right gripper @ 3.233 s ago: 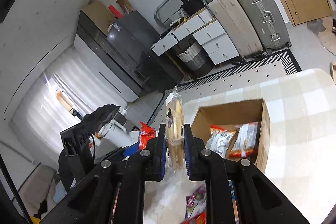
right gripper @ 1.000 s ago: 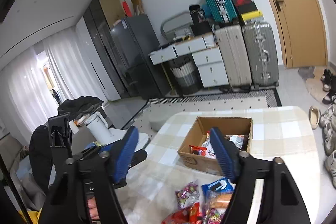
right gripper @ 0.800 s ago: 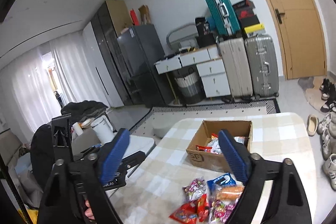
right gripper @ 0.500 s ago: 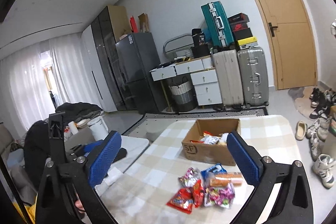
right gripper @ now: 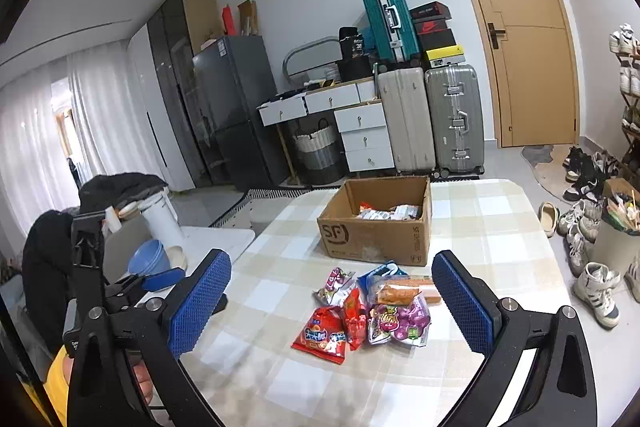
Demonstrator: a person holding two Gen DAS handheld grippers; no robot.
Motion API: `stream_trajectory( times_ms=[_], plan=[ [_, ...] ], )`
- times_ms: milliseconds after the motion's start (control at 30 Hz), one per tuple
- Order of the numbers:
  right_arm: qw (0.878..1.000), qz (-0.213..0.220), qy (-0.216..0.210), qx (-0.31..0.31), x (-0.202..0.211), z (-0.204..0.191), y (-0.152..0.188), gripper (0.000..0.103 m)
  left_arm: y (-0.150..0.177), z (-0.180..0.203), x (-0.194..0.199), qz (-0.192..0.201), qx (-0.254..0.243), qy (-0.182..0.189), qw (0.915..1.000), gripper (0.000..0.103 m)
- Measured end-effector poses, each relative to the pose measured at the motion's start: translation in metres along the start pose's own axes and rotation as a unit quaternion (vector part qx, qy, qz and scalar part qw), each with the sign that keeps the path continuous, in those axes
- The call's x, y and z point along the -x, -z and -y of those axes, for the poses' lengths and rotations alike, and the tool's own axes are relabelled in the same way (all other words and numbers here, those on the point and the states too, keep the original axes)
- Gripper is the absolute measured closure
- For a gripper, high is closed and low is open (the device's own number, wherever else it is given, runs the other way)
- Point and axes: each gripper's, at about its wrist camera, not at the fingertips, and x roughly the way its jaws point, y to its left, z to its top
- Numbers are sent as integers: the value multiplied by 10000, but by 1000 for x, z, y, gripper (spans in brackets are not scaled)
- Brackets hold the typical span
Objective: Organize snacks
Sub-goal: 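Withdraw both tools from the box back toward the snack pile, then grasp the red chip bag with the left gripper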
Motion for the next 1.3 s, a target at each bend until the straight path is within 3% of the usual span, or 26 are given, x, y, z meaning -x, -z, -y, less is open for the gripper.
stream_trajectory(
  times_ms=[233, 400, 667, 1200, 1267, 1300],
  plan=[
    [9994, 127, 90, 306, -17, -4, 12, 1, 6, 1, -49, -307, -12, 15, 9995, 1],
    [9984, -173, 330, 429, -44, 2, 24, 1, 12, 4, -83, -530, -55, 65, 9986, 1],
    [9985, -526, 75, 155, -75, 30, 43, 1, 28, 13, -137, -972, -165, 171, 9950, 1],
    [9952, -960, -92, 177, -119, 54, 73, 1, 38, 27, -233, -1587, -266, 278, 9866, 1],
    [9947, -1016, -104, 147, -123, 56, 76, 1, 38, 29, -243, -1636, -300, 323, 9855, 4],
    [9943, -1053, -124, 126, -126, 57, 77, 1, 39, 29, -248, -1682, -313, 359, 9846, 13]
  ],
)
